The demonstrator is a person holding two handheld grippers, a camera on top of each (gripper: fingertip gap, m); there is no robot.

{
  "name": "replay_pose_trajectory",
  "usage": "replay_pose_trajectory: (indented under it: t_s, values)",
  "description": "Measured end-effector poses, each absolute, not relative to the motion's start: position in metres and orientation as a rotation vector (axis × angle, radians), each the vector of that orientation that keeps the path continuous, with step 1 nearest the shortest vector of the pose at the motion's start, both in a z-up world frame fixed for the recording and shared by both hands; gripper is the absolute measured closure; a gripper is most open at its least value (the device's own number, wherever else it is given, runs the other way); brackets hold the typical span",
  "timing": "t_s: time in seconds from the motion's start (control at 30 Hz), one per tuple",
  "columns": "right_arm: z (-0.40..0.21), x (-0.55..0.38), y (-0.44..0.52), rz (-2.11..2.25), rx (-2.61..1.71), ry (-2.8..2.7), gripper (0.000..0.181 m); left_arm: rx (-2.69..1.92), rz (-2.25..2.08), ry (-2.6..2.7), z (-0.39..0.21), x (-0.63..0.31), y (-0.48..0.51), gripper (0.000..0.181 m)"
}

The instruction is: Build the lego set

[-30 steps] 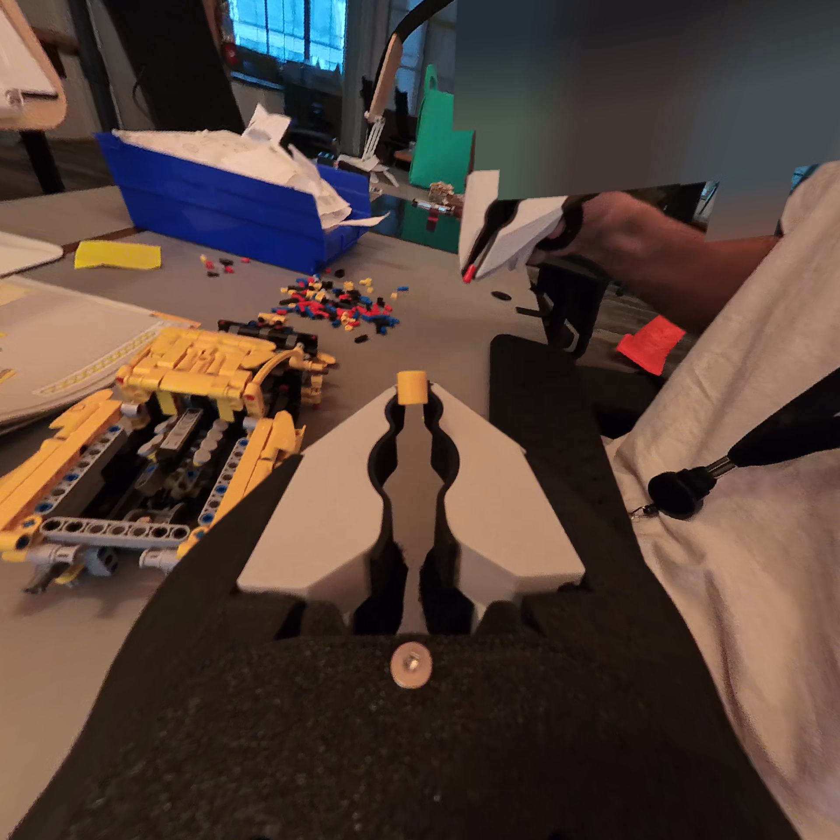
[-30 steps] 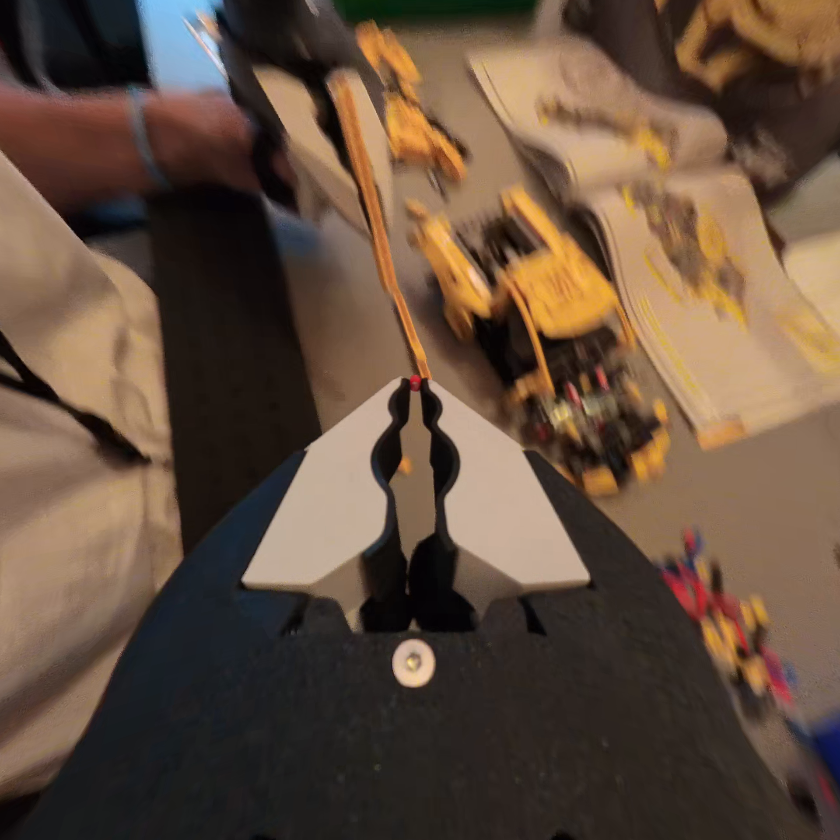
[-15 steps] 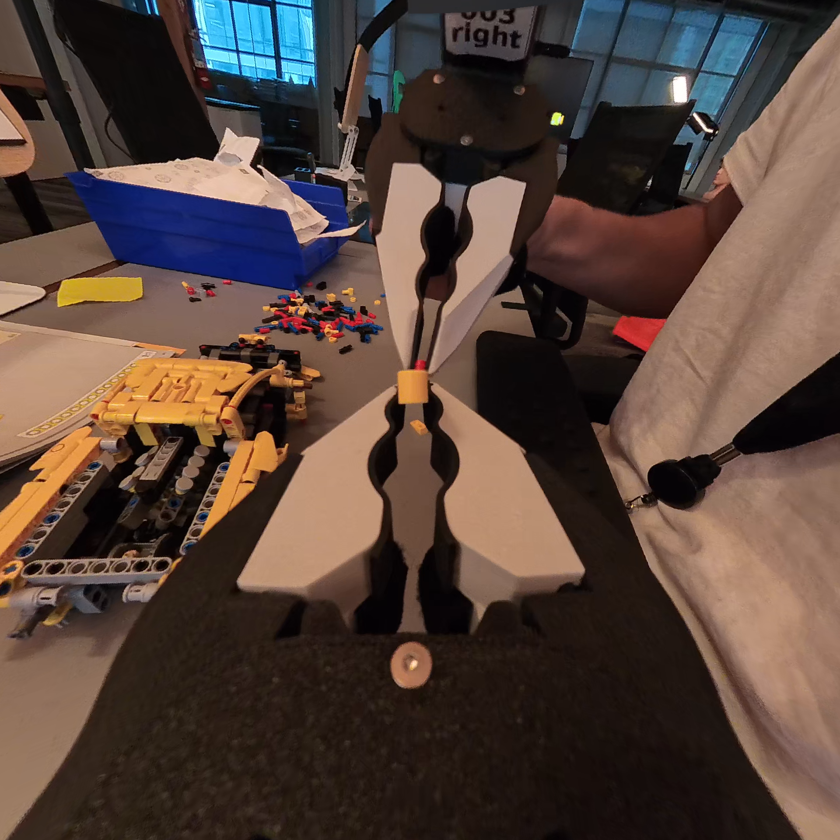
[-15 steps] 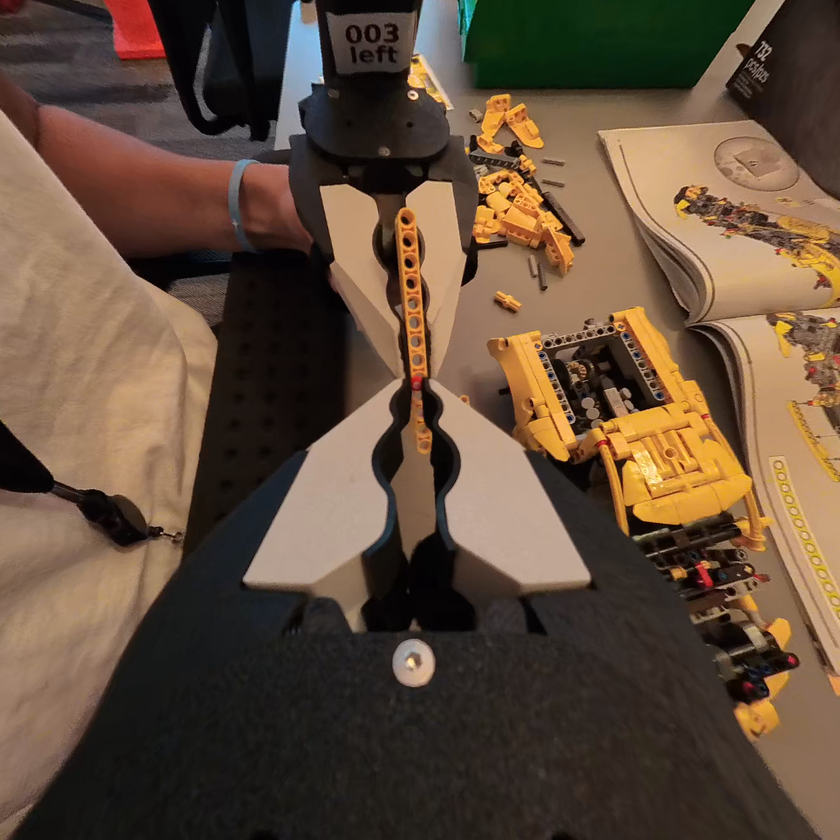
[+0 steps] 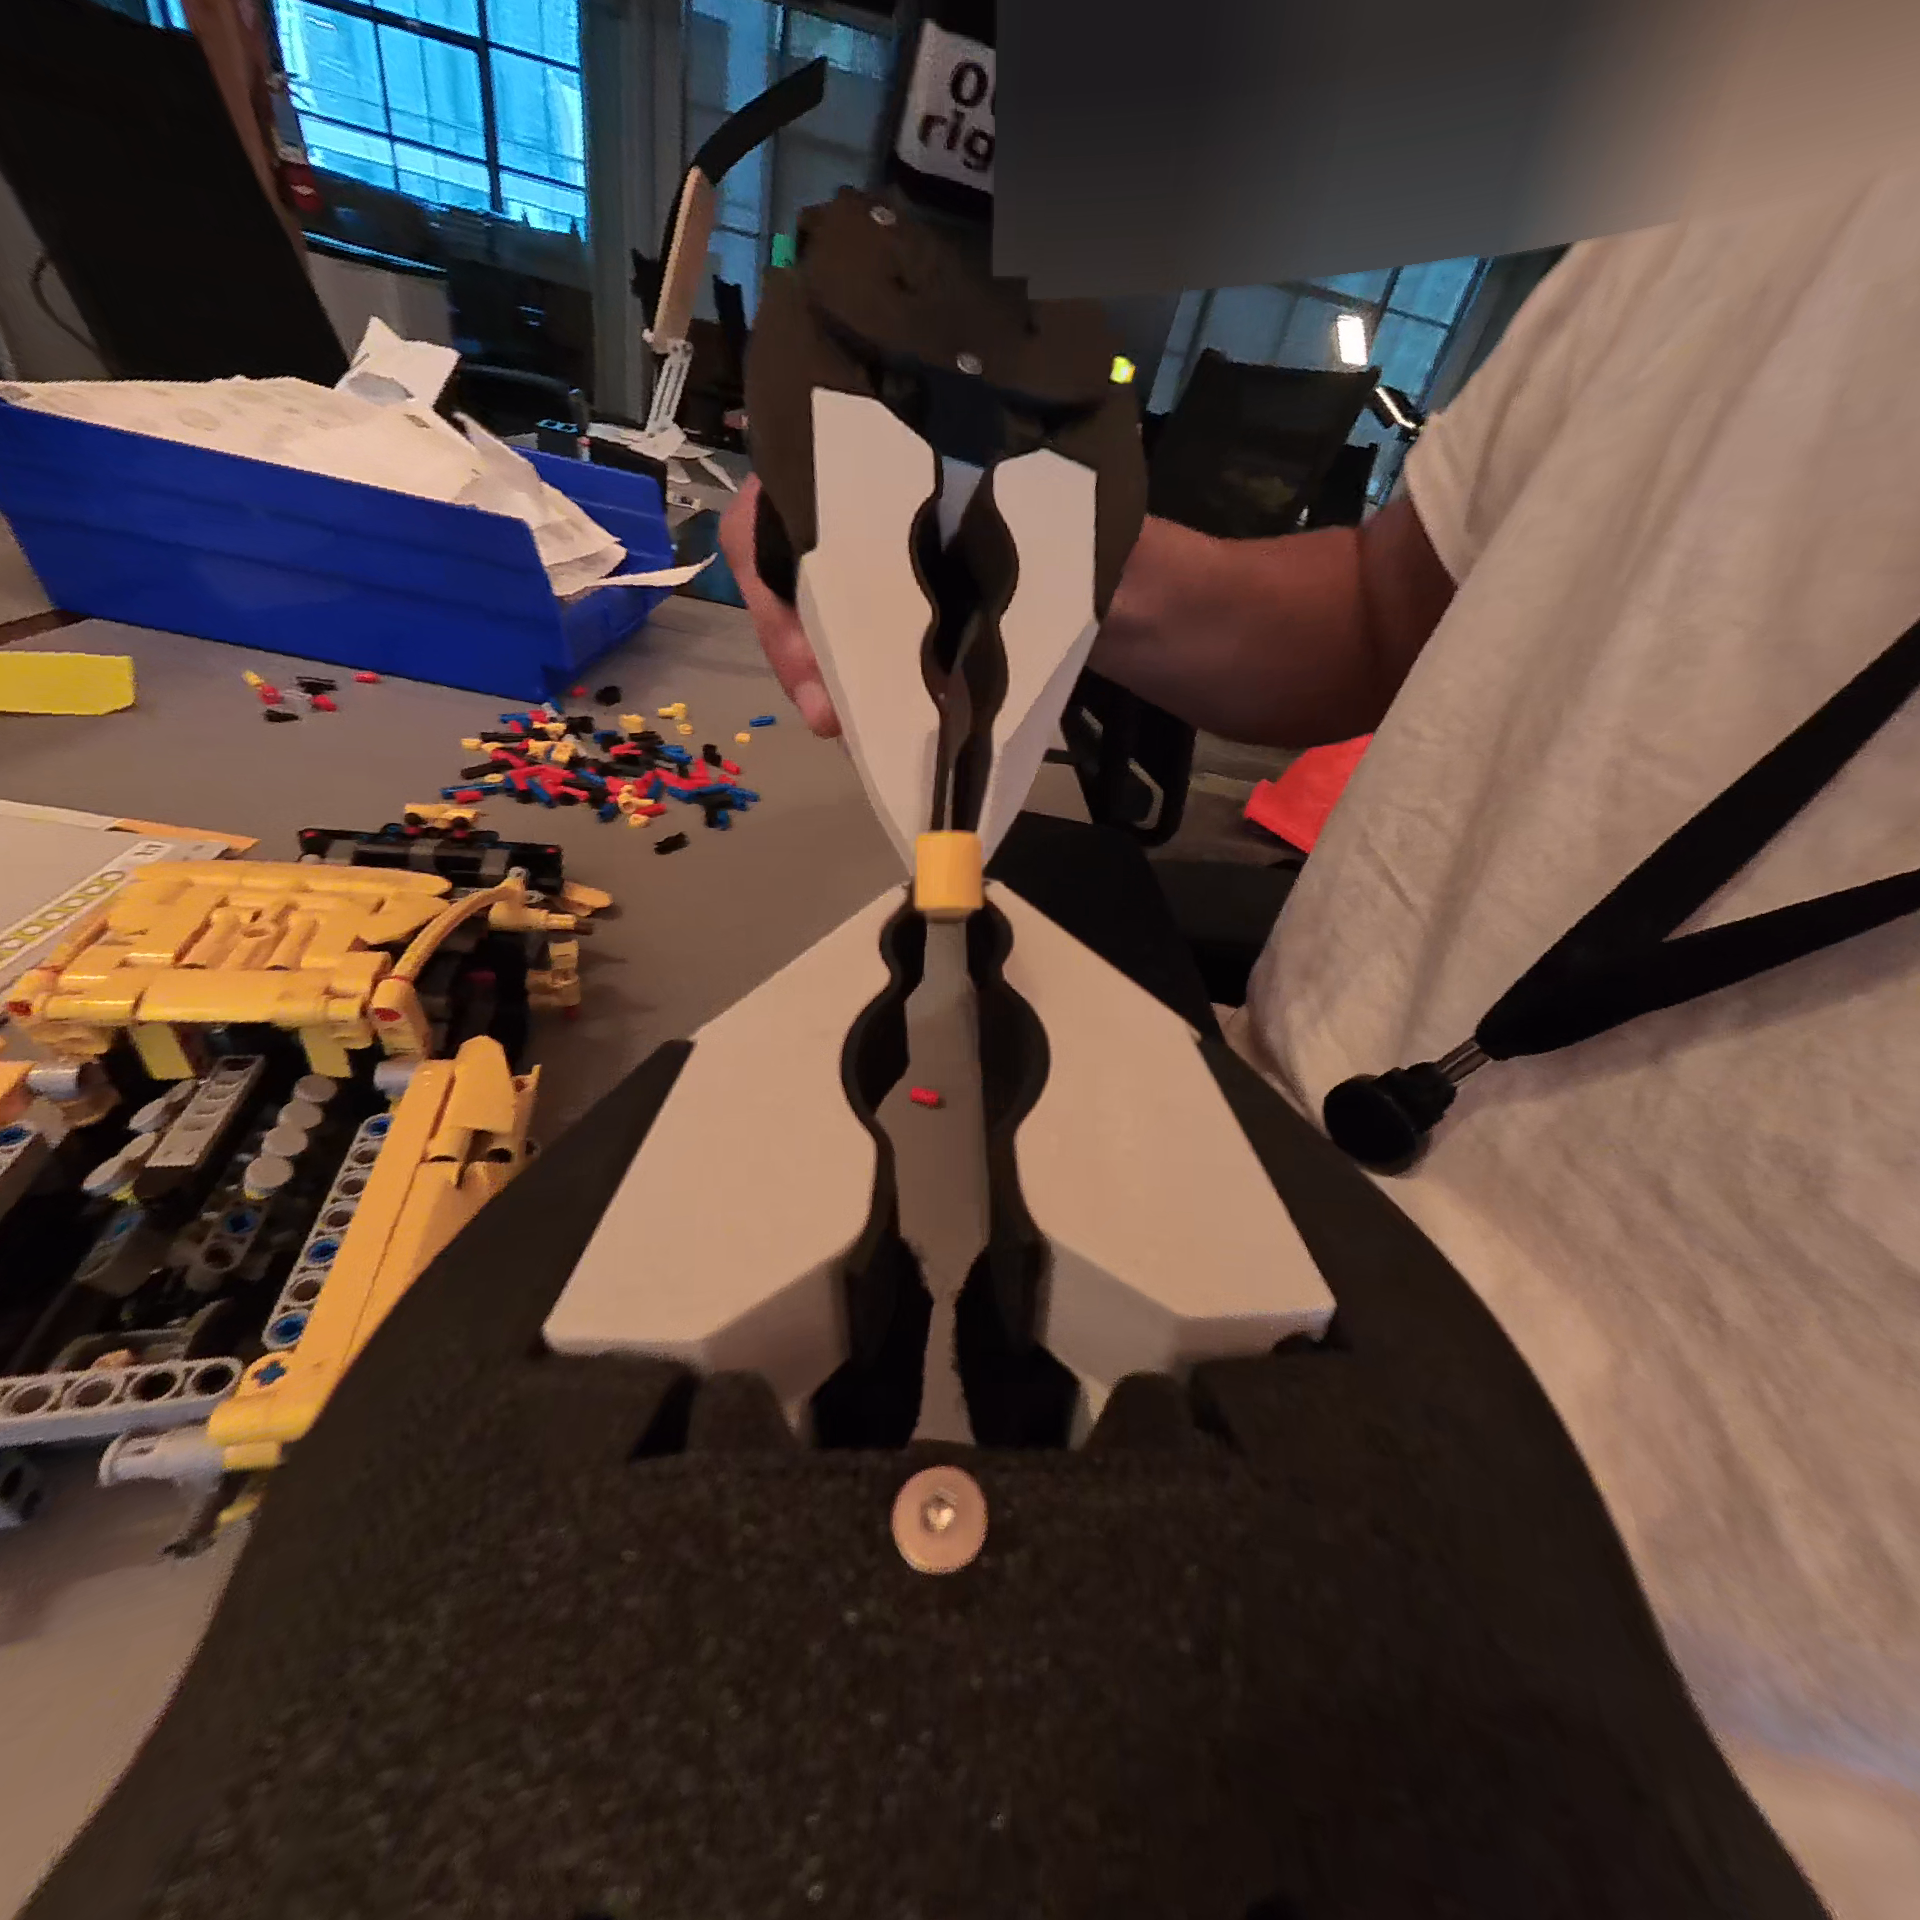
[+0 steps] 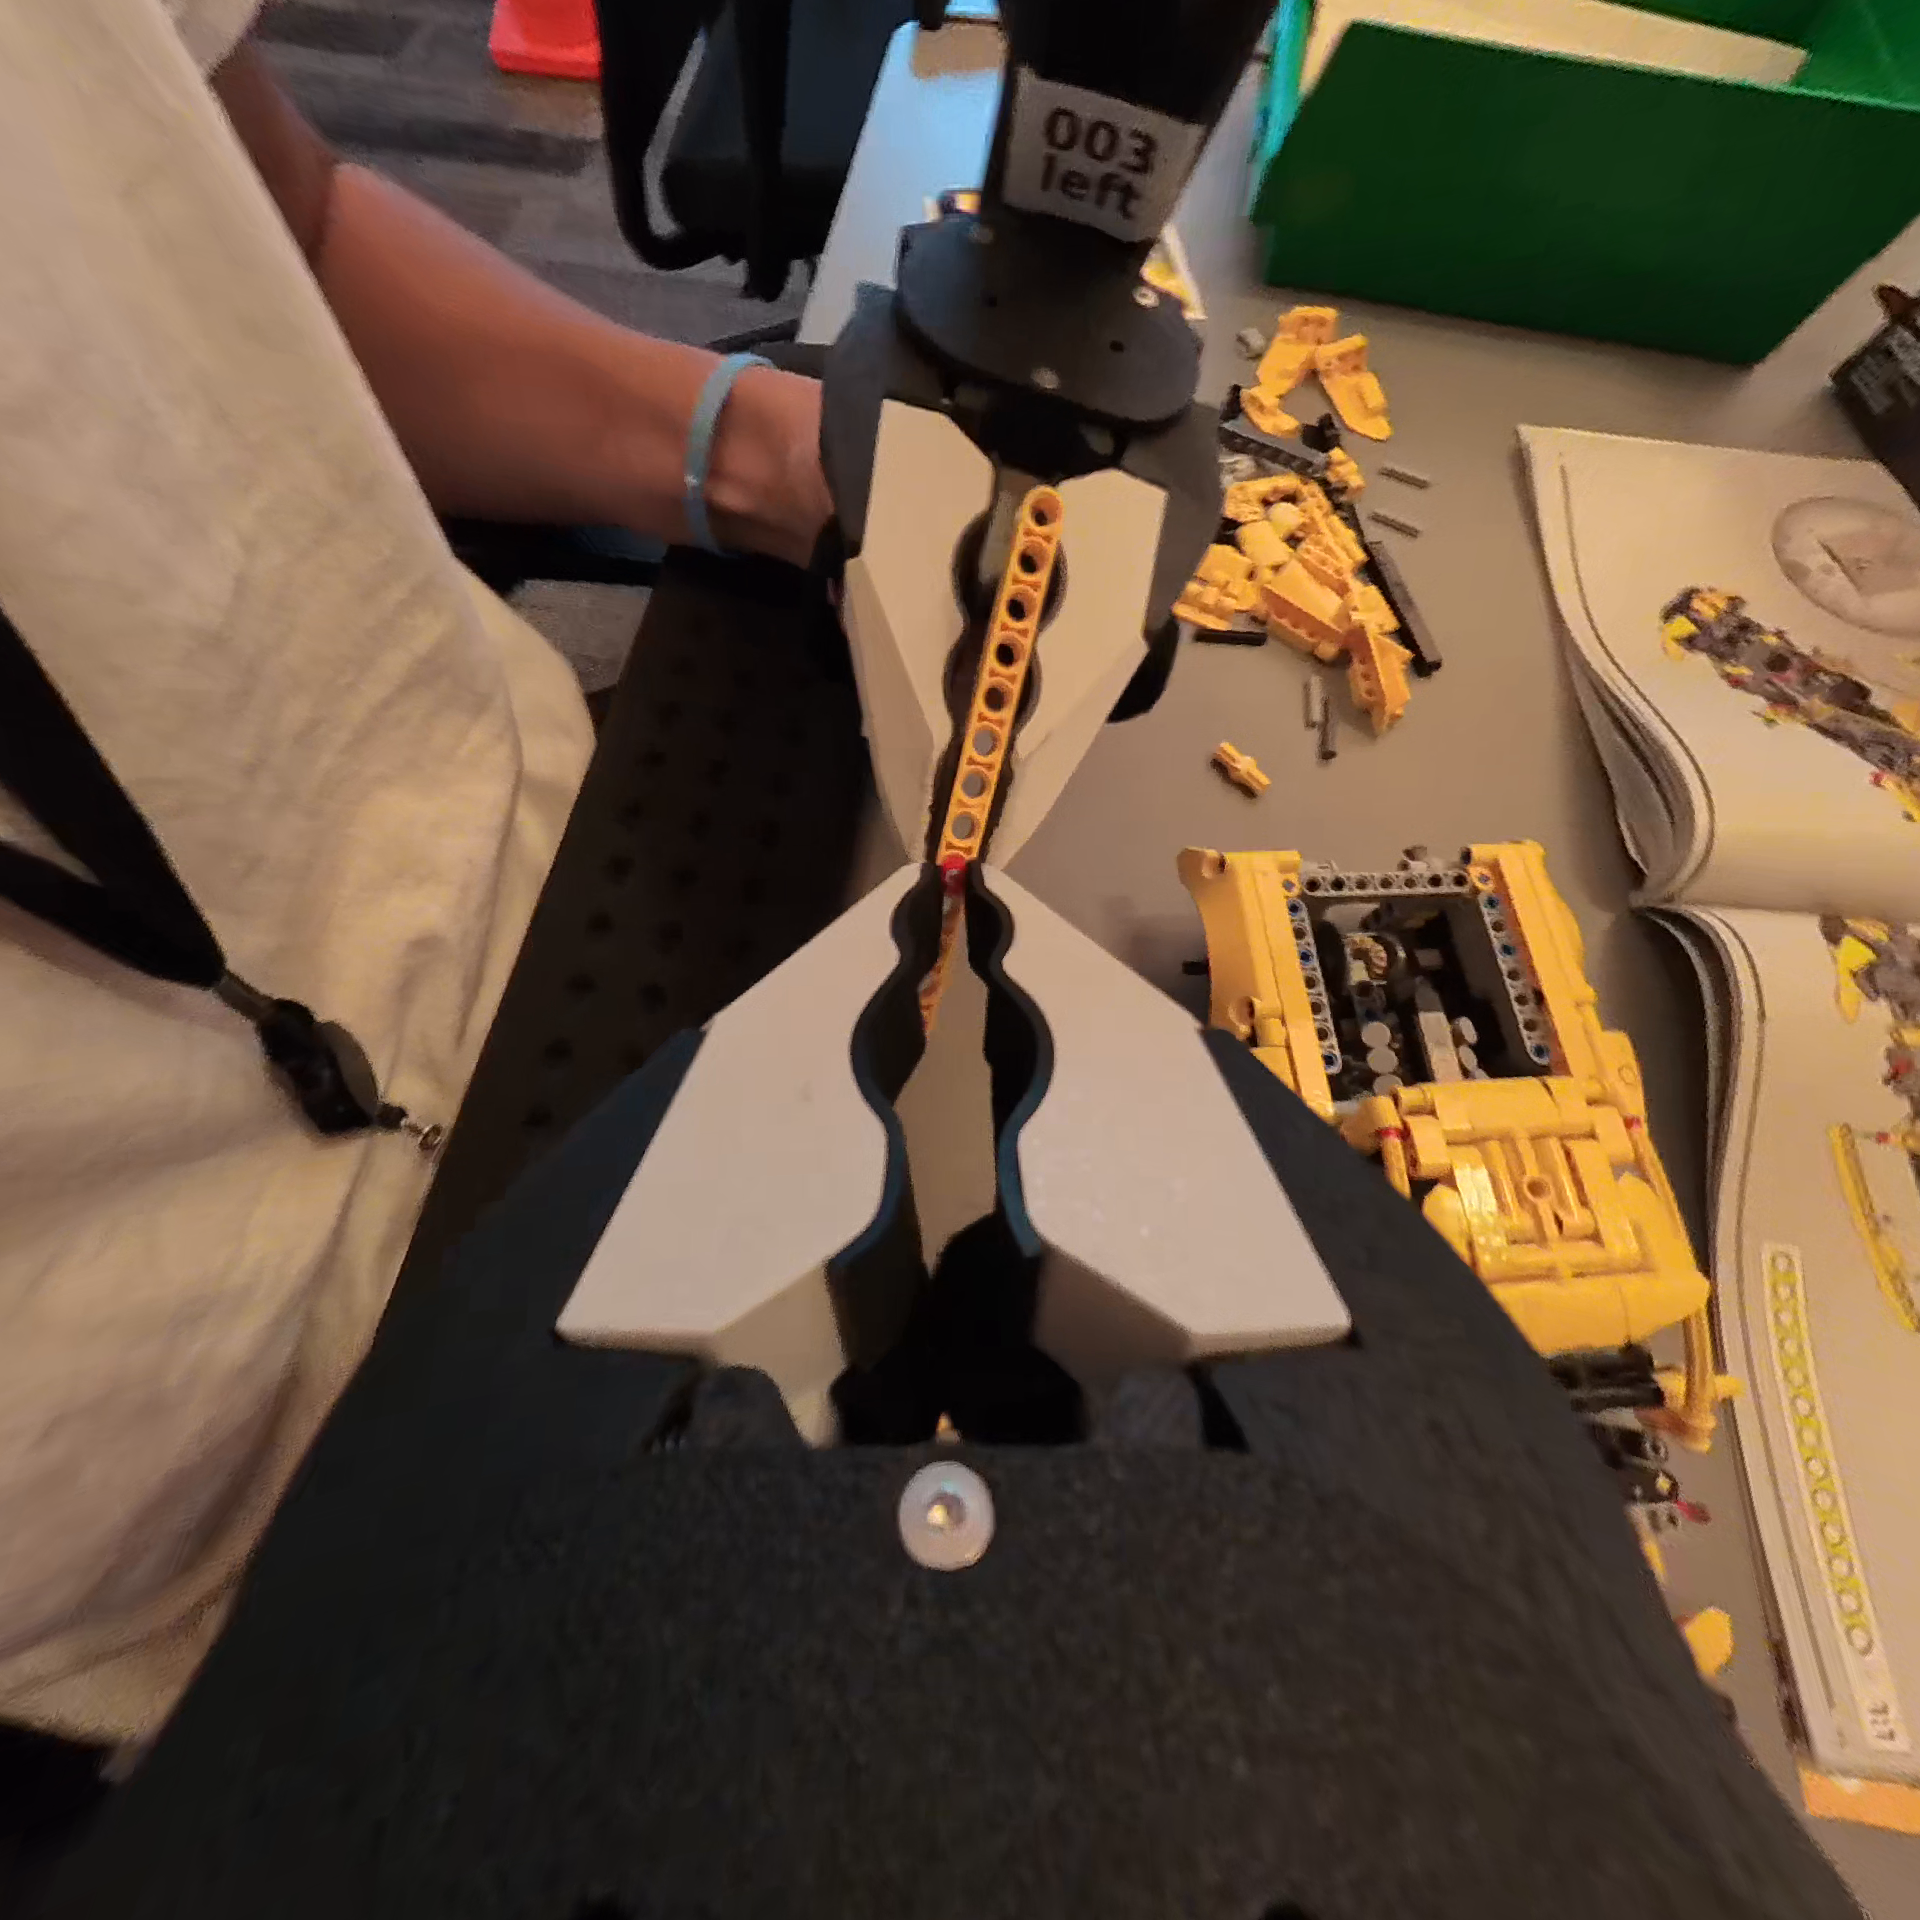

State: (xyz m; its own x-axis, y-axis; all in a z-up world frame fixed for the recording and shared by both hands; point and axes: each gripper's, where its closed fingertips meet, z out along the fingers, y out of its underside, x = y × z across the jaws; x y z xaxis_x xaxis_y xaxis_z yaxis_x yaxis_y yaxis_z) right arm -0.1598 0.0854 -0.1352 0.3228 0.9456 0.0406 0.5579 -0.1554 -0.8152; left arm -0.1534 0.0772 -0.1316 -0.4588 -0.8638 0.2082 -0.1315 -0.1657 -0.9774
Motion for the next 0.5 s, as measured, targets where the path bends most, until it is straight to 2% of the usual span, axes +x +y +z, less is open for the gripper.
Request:
replay_pose_trajectory:
  t_s: [0.13, 0.33, 0.4, 0.5]
  values:
    - [-0.135, -0.162, 0.079, 0.691, -1.801, -1.430, 0.178, -1.138, -1.711, 1.558, -0.131, -0.155, 0.072, 0.176]
    - [-0.124, -0.156, 0.094, 0.747, -1.878, -1.268, 0.175, -1.190, -1.778, 1.420, -0.123, -0.150, 0.086, 0.174]
    - [-0.117, -0.150, 0.102, 0.674, -1.879, -1.205, 0.155, -1.277, -1.806, 1.331, -0.125, -0.149, 0.103, 0.174]
    - [-0.123, -0.147, 0.118, 0.415, -1.893, -1.138, 0.137, -1.351, -1.893, 1.182, -0.122, -0.150, 0.121, 0.174]
